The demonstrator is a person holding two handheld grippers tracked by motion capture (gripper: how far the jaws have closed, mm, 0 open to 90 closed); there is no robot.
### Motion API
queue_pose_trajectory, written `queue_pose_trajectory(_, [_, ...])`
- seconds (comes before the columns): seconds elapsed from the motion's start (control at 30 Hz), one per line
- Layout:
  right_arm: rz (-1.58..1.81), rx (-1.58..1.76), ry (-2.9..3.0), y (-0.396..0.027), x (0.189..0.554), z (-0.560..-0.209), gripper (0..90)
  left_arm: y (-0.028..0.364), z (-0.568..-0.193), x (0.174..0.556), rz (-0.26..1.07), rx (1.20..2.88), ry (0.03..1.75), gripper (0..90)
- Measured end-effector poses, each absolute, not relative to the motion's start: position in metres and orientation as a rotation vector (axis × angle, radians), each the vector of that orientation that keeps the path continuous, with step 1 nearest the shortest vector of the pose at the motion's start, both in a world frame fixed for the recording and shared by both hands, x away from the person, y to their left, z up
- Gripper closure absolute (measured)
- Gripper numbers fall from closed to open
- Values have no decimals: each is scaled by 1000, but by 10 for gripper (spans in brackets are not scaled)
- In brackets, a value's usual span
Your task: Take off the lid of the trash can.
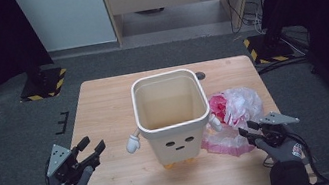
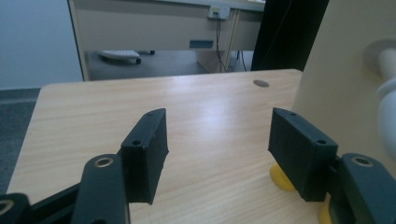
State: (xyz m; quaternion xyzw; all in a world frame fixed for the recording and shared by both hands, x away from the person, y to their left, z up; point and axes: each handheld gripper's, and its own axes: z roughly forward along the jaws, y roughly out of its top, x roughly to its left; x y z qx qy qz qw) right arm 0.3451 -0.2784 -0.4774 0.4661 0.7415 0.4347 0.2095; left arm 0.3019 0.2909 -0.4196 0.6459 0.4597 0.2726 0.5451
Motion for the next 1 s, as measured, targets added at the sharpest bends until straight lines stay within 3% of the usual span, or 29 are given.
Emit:
queue_pose_trajectory(0.5, [1175, 1287, 2044, -275, 349, -482, 500, 270, -351, 305, 660, 1454, 958, 368])
queue_pose_trajectory(1.0, [1165, 1271, 2050, -272, 351, -482, 494, 231, -282, 312, 652, 1490, 841, 359])
